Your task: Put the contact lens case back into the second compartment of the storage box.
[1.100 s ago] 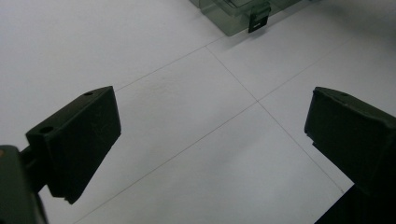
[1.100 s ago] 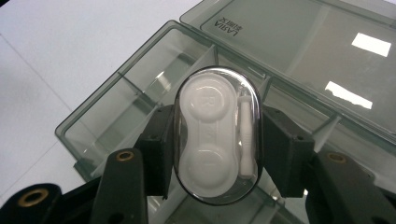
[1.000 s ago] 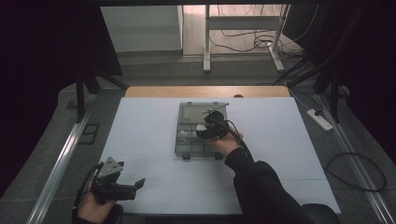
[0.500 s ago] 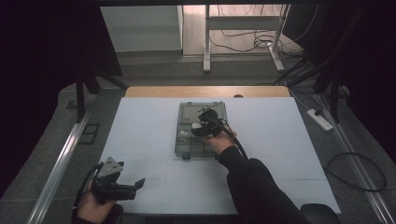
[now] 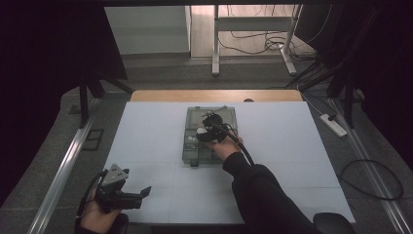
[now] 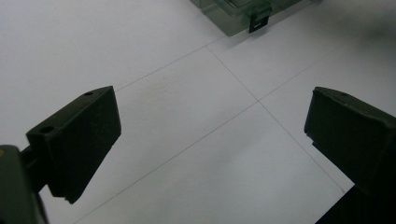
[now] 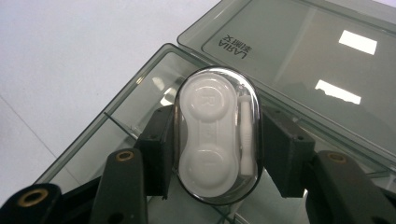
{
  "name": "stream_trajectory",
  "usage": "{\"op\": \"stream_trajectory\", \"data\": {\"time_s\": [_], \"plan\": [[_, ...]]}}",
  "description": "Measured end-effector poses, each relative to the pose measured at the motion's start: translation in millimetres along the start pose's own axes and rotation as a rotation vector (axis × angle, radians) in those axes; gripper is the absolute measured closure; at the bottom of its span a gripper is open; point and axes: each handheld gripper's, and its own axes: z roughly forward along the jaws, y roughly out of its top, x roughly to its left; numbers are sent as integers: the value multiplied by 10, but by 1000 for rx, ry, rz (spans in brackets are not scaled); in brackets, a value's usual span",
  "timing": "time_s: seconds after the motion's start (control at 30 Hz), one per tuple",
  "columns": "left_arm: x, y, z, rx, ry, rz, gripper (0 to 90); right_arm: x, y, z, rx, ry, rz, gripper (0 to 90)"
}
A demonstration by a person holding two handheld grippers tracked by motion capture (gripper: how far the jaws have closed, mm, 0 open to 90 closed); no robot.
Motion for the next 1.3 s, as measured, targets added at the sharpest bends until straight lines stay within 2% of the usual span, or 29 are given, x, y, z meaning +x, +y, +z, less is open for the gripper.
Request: {"op": "stream_trajectory", "data": {"time_s": [0.27,0.5,1.0,1.3], "plan": [[0,0,0,0,1,0,38,7,-10,22,3,-9,-10,479],[-1,1,0,1,1,1,39,29,-13,32,4,-3,-26,420],[-2,1,2,2,2,1,39,43,-9,19,-7,-11,-57,360],[-1,1,1,2,3,1,39,27,-15,6,11,10,-76,340]]}}
